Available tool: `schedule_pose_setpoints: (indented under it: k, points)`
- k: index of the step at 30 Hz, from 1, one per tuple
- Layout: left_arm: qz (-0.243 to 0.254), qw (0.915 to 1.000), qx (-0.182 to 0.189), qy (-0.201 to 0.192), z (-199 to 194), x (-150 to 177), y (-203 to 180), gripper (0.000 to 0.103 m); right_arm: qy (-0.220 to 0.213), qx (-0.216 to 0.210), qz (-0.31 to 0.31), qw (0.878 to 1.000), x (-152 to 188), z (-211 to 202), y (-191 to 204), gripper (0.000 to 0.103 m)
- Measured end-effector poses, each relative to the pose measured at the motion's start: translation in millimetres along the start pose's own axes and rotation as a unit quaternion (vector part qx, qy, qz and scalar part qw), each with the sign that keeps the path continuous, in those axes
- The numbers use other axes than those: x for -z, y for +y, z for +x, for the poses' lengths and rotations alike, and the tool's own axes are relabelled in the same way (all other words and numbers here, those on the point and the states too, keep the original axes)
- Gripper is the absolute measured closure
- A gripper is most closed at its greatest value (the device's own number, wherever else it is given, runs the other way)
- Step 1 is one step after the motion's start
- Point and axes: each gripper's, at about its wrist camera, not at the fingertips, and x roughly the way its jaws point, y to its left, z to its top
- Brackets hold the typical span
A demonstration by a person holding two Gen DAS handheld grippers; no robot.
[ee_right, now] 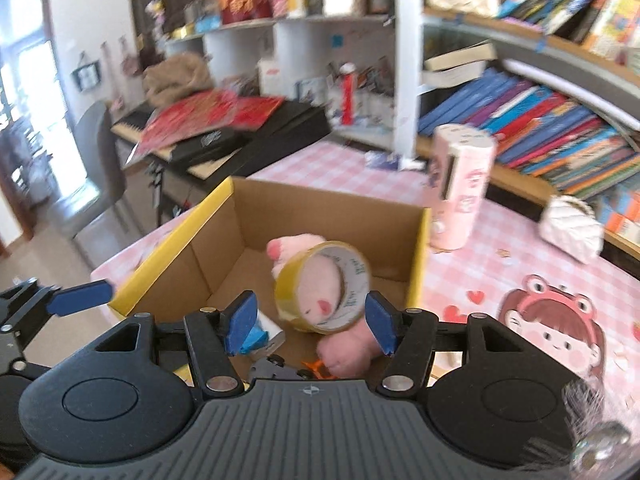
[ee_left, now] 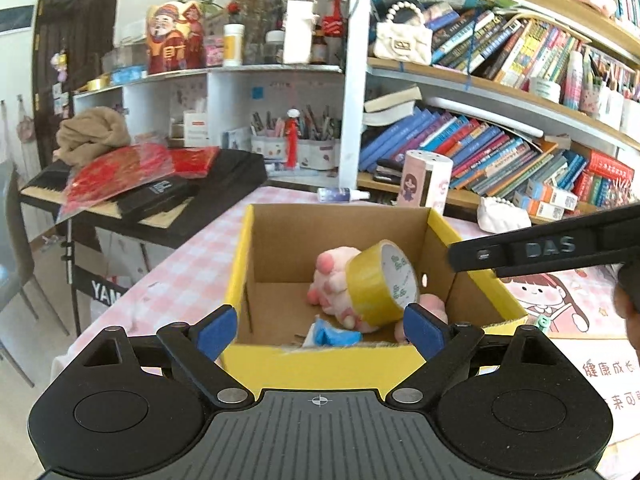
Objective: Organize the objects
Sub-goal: 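Withdraw both grippers from the box toward the table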
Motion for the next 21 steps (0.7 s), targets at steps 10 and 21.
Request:
schedule_pose_setpoints:
  k: [10,21]
  points:
    - [-0.007,0.9999,-0.013,-0.001,-35,20,15,0.01,-0.062,0.085,0.004,0.994,47,-46,12,0.043]
    - [-0.006,0.9995,-0.028,0.013,-60,43,20,0.007,-0.019,0.132,0.014,0.991,108,-66,37,0.042]
